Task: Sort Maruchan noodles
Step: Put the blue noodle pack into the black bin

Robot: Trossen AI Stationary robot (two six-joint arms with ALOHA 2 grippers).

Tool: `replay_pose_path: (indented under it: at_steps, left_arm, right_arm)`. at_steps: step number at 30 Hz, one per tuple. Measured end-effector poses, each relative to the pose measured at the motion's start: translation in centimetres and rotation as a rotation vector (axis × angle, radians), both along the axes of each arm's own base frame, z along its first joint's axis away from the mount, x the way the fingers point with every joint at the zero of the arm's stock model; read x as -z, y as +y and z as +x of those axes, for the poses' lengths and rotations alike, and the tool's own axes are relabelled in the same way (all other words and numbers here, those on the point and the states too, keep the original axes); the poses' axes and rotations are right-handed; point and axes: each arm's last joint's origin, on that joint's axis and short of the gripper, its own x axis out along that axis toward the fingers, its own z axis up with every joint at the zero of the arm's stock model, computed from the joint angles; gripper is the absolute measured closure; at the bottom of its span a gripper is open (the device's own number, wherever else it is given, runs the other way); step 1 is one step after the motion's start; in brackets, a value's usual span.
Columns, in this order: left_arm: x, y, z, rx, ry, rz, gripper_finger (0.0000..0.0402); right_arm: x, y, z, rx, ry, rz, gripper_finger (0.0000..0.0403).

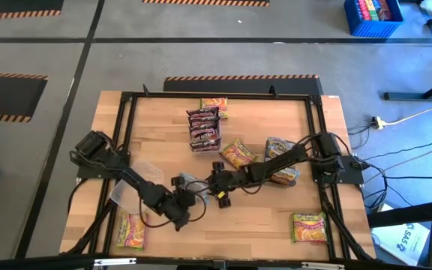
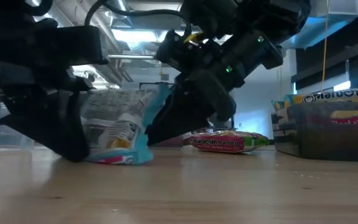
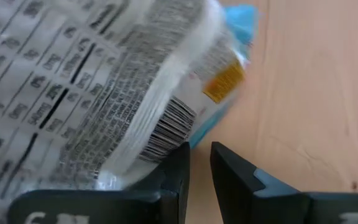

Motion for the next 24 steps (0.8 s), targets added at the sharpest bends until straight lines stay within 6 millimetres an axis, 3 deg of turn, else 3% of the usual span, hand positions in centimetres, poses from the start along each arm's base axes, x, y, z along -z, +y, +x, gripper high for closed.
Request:
replay_pose_path:
  at_steps: [8, 24]
  left_arm:
    - [0.0, 0.4, 0.4, -0.022, -0.035, 0.018, 0.0341]
    - [-0.1, 0.8, 1.5, 0.015, -0.108, 0.059, 0.0341]
  right_arm:
    - [-0.2, 0.5, 0.1, -0.038, 0.011, 0.178, 0.0162]
    - [-1.2, 0.7, 0.7, 0.063, -0.058, 0.405, 0.0162]
